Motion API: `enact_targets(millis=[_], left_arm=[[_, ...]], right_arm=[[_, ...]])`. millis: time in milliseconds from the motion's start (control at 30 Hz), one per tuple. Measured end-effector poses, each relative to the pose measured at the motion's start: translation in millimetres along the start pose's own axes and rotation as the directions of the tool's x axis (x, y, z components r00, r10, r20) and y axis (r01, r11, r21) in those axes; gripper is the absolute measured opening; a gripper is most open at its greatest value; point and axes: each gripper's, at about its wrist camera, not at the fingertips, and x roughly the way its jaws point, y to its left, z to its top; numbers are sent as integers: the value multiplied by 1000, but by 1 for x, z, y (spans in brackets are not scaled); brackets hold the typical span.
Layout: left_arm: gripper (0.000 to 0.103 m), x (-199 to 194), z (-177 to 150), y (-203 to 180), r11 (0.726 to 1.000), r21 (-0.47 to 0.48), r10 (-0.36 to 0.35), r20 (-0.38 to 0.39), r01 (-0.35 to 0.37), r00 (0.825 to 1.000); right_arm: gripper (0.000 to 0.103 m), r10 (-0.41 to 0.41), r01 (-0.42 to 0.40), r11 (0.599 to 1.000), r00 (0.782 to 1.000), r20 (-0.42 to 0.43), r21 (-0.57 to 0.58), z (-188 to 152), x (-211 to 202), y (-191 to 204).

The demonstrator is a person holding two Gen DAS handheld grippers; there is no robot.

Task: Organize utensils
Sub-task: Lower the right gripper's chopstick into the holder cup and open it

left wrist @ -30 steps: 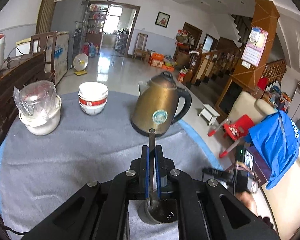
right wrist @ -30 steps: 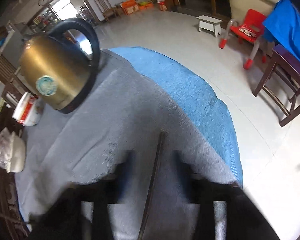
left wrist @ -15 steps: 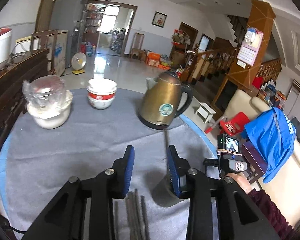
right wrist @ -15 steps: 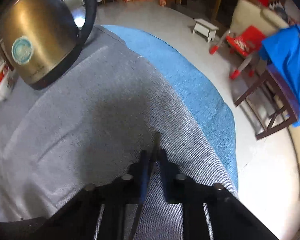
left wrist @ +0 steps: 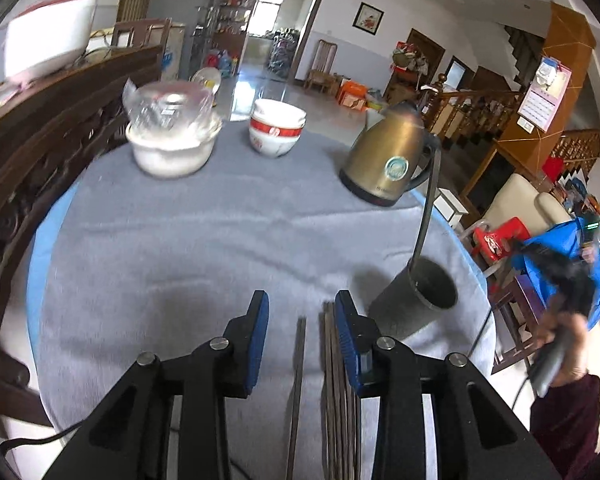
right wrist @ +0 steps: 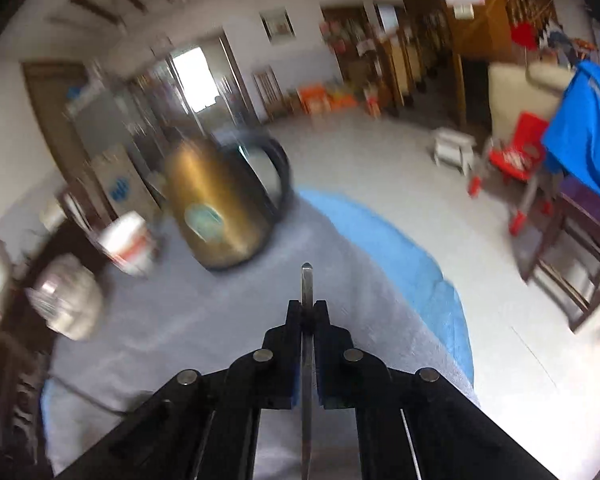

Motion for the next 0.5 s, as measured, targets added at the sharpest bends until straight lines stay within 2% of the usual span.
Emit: enact_targets(millis=[133, 233, 400, 500], left_arm=[[35, -5, -17, 4, 1000, -1, 14, -12, -14, 1000], [35, -10, -26, 7, 1000, -3, 23, -14, -23, 1000], [35, -17, -37, 11, 999, -13, 32, -23, -32, 999], [35, -17, -43, 12, 999, -20, 35, -43, -36, 998]], right_arm=[[6, 45, -44, 999, 986, 161, -9, 3, -54, 21], [6, 68, -63, 998, 963, 259, -29, 9, -87, 40], [6, 96, -68, 994, 901, 424, -81, 19, -130, 81], [6, 111, -78, 993, 839, 532, -83, 28, -141, 104]])
